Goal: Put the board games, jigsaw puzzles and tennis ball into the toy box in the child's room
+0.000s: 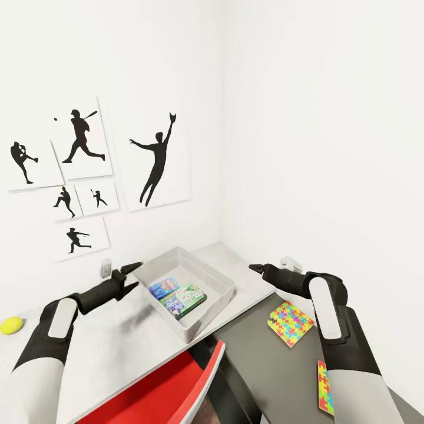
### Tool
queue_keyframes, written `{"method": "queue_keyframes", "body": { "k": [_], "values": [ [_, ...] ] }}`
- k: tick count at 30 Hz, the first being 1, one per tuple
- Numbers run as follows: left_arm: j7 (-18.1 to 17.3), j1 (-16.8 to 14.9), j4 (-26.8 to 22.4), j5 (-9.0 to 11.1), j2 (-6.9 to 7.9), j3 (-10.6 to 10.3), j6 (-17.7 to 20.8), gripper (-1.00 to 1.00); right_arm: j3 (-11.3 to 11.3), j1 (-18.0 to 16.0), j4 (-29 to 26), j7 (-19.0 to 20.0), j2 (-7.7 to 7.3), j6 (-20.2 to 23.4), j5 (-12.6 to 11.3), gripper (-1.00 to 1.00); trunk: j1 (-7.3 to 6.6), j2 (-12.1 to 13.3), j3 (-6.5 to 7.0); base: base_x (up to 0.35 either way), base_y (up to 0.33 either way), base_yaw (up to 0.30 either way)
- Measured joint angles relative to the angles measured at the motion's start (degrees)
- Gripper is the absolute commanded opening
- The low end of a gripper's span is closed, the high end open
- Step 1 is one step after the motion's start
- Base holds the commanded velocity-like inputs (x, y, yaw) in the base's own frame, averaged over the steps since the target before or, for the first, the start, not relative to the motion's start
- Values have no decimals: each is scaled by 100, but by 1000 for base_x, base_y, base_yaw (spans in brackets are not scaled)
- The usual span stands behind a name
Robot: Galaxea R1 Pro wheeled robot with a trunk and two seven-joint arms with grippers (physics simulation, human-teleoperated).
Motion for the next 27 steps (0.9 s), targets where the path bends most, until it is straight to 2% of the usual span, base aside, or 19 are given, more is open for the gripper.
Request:
{"method": "queue_keyframes", "body": {
  "k": [2, 3, 5, 6, 8, 9, 14, 19, 27],
  "values": [
    [-4, 1, -10, -7, 170, 6, 28, 100, 0, 5, -3, 1, 1, 0, 0, 100, 0, 0, 0, 0, 0, 0],
    [-5, 1, -14, -10, 303, 11, 48, 100, 0, 9, -4, 2, -2, 0, 4, 100, 0, 0, 0, 0, 0, 0],
    [-6, 1, -14, -11, 428, 16, 71, 100, -2, 14, -7, 2, -7, 0, 4, 100, 0, 0, 0, 0, 0, 0],
    [0, 1, -2, -10, 536, 20, 88, 100, -4, 21, -12, 2, -13, 2, 3, 100, 0, 0, 0, 0, 0, 0],
    [6, 2, 17, -4, 643, 22, 101, 100, -6, 27, -16, 5, -18, 4, -3, 100, 0, 0, 0, 0, 0, 0],
    [9, 1, 29, -4, 746, 21, 107, 100, -7, 32, -19, 7, -23, 6, -10, 100, 0, 0, 0, 0, 0, 0],
    [8, 28, 46, 1, 994, 24, 96, 100, -15, 45, -26, 10, -38, 6, -34, 100, 0, 0, 0, 0, 0, 0],
    [-19, 164, 49, 23, 1063, 58, 57, 100, -17, 49, -27, 11, -37, 6, -43, 100, 0, 0, 0, 0, 0, 0],
    [-30, 210, 49, 20, 1088, 70, 42, 100, -19, 50, -25, 11, -34, 3, -52, 100, 0, 0, 0, 0, 30, 0]
  ]
}}
